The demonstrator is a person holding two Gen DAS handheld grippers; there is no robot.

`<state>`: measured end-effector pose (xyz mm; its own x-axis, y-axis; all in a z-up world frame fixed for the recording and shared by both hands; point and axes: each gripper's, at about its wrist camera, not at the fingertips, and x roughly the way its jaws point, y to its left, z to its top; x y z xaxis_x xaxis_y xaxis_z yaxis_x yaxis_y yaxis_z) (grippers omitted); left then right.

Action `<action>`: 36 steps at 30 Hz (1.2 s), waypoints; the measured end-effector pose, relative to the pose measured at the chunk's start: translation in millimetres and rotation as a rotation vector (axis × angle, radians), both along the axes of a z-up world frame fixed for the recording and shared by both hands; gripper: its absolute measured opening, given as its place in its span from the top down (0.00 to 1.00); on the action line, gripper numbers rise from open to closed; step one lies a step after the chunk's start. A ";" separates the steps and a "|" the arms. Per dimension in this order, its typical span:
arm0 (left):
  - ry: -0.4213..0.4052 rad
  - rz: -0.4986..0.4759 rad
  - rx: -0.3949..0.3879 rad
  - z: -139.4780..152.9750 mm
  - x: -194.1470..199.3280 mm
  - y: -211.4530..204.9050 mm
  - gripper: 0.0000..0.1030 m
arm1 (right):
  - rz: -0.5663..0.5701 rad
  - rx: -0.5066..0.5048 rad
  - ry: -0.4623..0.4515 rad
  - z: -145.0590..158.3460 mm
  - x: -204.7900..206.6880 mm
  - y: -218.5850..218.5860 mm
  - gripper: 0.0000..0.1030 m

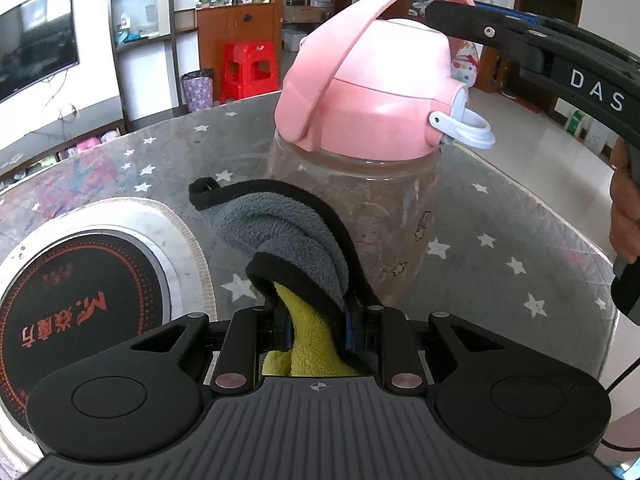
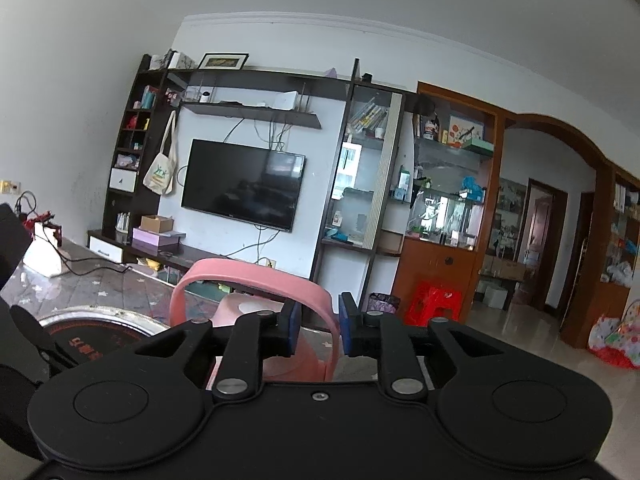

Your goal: Clean container

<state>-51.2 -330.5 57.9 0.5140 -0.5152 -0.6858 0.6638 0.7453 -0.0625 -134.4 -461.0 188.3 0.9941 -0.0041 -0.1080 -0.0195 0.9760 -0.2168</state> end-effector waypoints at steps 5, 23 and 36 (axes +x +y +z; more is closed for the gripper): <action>-0.017 0.007 -0.003 6.5 -1.5 3.4 0.79 | 0.008 -0.008 0.004 0.3 2.2 2.5 0.74; -0.044 0.006 -0.019 19.6 -2.2 1.6 0.79 | 0.011 0.009 -0.028 7.5 16.8 -5.3 0.71; -0.020 0.030 -0.008 12.9 4.9 2.9 0.79 | 0.019 0.033 -0.015 15.3 13.8 -16.2 0.71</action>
